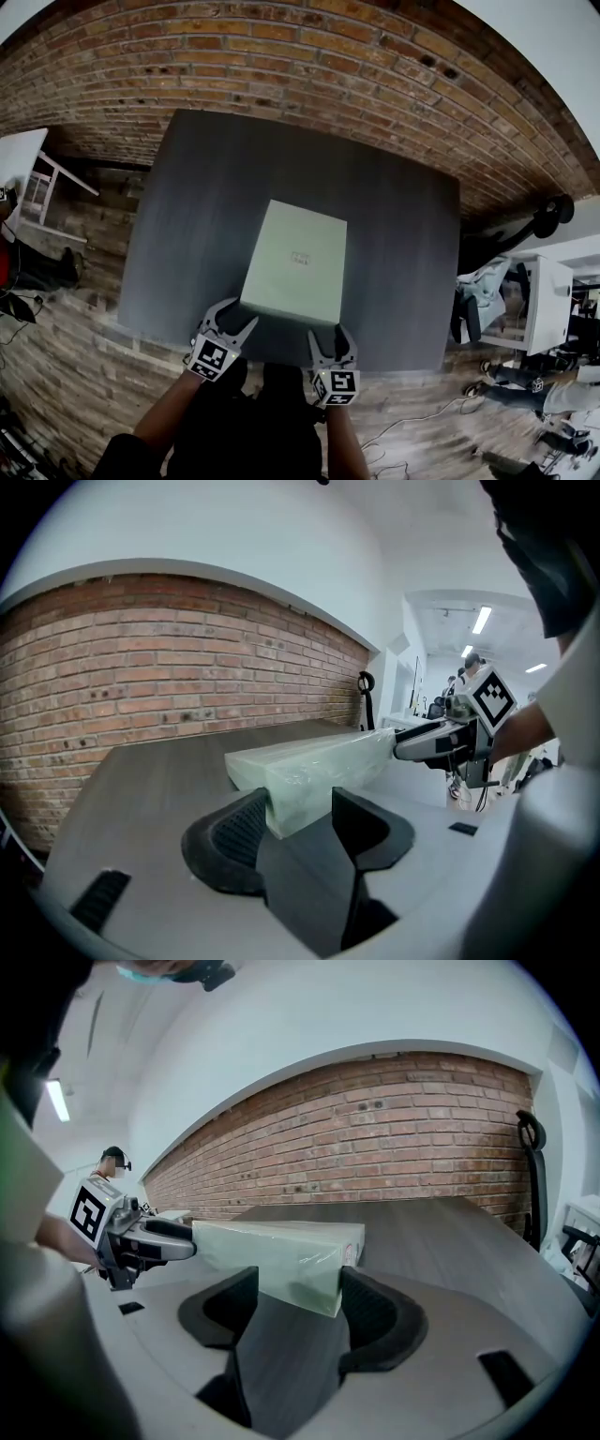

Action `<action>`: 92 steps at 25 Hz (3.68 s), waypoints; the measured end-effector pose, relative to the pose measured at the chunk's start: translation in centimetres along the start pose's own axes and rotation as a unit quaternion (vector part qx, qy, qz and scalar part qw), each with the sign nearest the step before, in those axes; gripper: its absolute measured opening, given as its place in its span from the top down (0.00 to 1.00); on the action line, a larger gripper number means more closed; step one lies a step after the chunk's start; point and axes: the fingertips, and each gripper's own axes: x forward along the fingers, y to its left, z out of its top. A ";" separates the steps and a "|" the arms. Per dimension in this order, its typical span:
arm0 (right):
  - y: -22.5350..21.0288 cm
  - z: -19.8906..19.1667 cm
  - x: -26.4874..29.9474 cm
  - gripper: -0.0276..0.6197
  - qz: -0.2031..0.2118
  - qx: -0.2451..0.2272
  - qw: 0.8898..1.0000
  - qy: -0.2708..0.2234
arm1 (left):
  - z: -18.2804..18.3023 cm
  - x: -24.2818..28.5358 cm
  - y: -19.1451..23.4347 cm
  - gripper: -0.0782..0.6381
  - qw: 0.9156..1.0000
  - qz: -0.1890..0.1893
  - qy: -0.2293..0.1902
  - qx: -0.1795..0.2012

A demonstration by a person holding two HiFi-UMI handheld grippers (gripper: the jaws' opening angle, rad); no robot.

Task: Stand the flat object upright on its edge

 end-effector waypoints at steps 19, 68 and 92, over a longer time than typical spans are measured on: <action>-0.4 4.7 -0.8 0.54 0.019 -0.025 0.999 -0.027 | 4.3 -0.8 0.5 0.59 1.000 0.006 -0.025 0.003; 0.7 11.0 -4.6 0.54 0.053 -0.095 0.988 -0.105 | 10.4 -4.9 -0.9 0.55 0.995 0.019 -0.095 0.014; -0.4 14.2 -4.4 0.58 0.058 -0.069 0.988 -0.125 | 13.9 -4.8 0.3 0.55 0.990 0.005 -0.139 0.008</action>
